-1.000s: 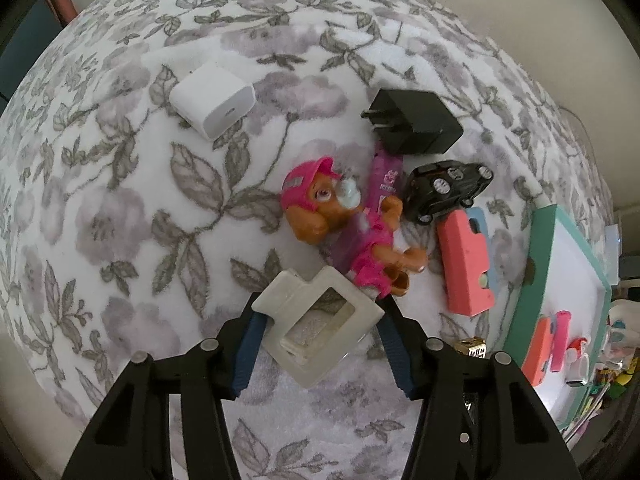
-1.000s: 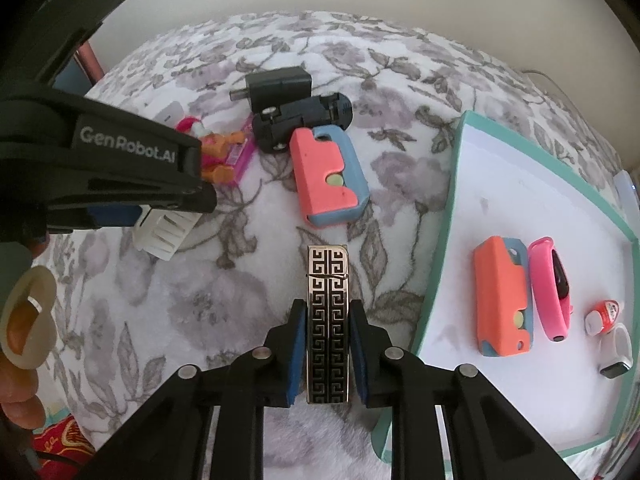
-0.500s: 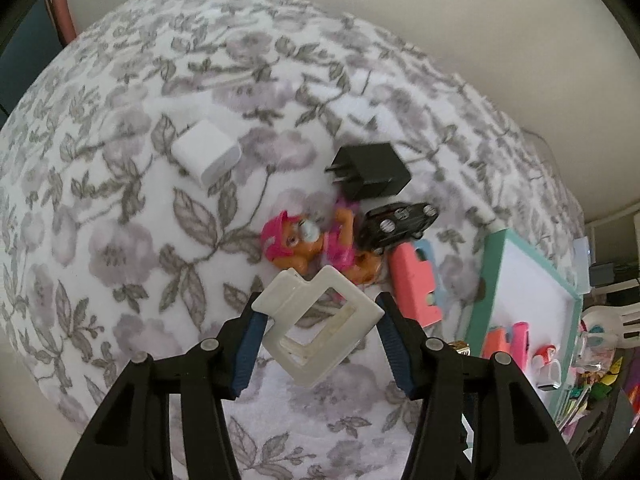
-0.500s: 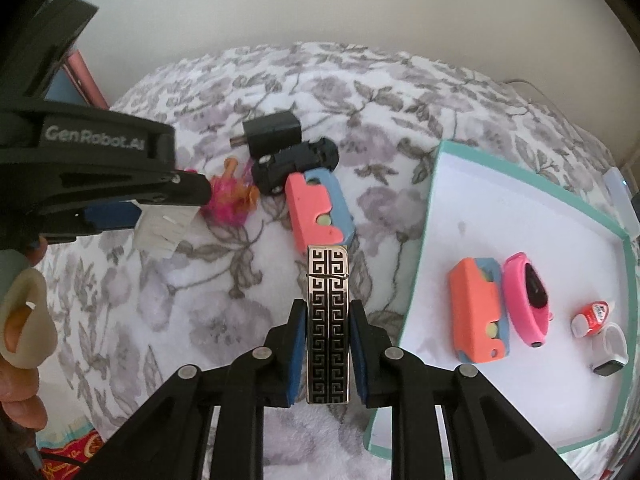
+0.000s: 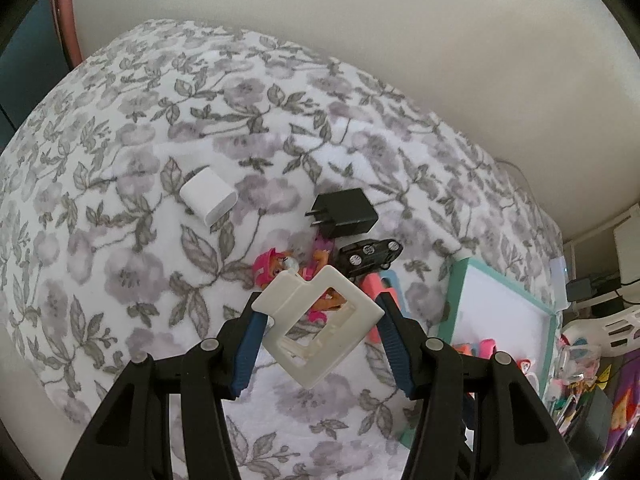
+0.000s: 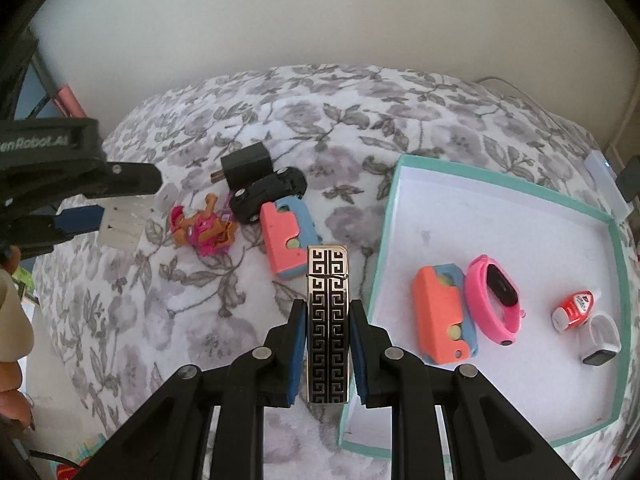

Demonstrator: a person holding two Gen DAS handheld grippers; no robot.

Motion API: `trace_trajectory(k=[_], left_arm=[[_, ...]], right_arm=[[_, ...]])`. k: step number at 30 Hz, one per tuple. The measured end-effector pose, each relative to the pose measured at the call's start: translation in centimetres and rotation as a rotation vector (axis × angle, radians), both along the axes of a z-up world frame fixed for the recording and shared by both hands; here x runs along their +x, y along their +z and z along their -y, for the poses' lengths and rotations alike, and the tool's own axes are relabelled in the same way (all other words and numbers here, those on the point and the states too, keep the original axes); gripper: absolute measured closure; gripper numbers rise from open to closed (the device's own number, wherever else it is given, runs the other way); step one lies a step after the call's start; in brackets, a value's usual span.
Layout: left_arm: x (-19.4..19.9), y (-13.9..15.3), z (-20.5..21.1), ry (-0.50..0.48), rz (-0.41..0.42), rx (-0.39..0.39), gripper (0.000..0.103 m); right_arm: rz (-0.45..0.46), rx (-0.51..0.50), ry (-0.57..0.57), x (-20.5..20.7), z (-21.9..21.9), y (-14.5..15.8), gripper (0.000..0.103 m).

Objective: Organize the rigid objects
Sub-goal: 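Lift the gold case with the right tool while the left tool carries the white frame over the tray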

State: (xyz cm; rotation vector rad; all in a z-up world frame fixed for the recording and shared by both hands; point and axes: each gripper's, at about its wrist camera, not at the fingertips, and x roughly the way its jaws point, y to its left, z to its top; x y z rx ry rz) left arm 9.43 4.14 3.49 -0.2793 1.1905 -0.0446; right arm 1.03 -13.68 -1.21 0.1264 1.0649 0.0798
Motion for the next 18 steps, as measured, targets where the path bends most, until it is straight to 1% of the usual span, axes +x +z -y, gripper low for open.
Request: trace_trajectory(k=[3,10,14,18], left_arm=[[-0.2,0.8,0.5,-0.008,0.022,-0.009,0.046],[-0.7,2.1,3.0,-0.064,0.054,-0.025,0.046],[-1.2,2.1,5.0,-0.111,0.050,-0.034,0.046],[-2.1,1.9,8.1,-0.184,0.043,-0.023,0.046]], right_arm=[[0.018,0.021,-0.034,0.0,1.3,0.6,0.081],[0.027,0.053,-0.177,-0.6,6.5,1.1,0.081],[0.001,0.041,-0.264,-1.2,9.7,0.6,0.081],[-0.047,0.065,-0.369,-2.0,13.1,-0.7,0.081]])
